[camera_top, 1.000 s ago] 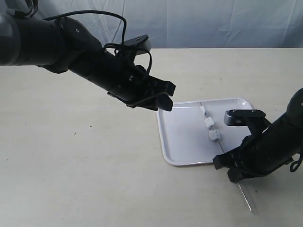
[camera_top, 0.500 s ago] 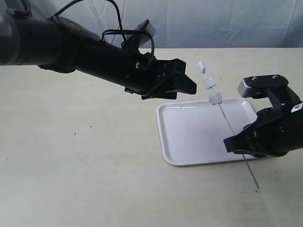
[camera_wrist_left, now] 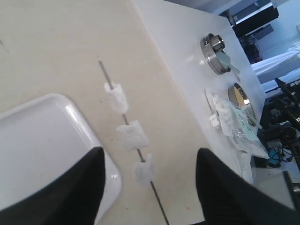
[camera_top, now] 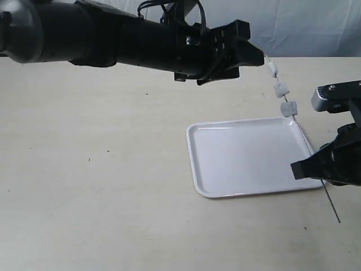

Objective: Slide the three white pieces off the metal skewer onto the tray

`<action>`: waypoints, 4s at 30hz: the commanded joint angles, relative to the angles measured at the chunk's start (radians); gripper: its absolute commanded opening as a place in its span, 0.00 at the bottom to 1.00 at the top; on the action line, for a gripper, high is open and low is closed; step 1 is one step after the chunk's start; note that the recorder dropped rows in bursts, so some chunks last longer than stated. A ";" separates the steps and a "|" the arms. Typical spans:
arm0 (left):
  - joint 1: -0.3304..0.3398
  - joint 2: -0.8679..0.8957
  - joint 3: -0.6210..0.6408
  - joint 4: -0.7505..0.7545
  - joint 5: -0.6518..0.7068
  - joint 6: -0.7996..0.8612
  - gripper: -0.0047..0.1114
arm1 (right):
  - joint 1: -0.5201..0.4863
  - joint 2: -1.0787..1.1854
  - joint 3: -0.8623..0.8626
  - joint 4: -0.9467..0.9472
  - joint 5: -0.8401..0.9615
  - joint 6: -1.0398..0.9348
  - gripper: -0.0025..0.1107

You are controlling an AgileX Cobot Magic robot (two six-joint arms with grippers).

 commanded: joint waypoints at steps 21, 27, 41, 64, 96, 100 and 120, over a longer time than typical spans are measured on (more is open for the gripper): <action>0.019 0.056 -0.034 0.018 0.060 -0.021 0.51 | -0.001 -0.025 0.001 0.252 0.044 -0.258 0.02; 0.019 0.056 -0.034 -0.009 0.042 -0.021 0.51 | -0.001 -0.025 0.001 0.252 0.044 -0.260 0.02; 0.019 0.058 -0.103 0.048 0.010 -0.093 0.50 | -0.001 -0.025 0.001 0.252 0.034 -0.264 0.02; -0.031 0.111 -0.163 0.155 -0.038 -0.195 0.50 | -0.001 -0.025 0.001 0.258 0.026 -0.266 0.02; -0.031 0.111 -0.188 0.269 -0.077 -0.339 0.43 | -0.001 -0.025 0.001 0.251 0.018 -0.266 0.02; -0.031 0.111 -0.188 0.270 -0.078 -0.339 0.40 | -0.001 -0.025 0.001 0.255 0.017 -0.266 0.02; -0.031 0.111 -0.188 0.279 -0.062 -0.339 0.10 | -0.001 -0.025 0.001 0.251 0.018 -0.266 0.02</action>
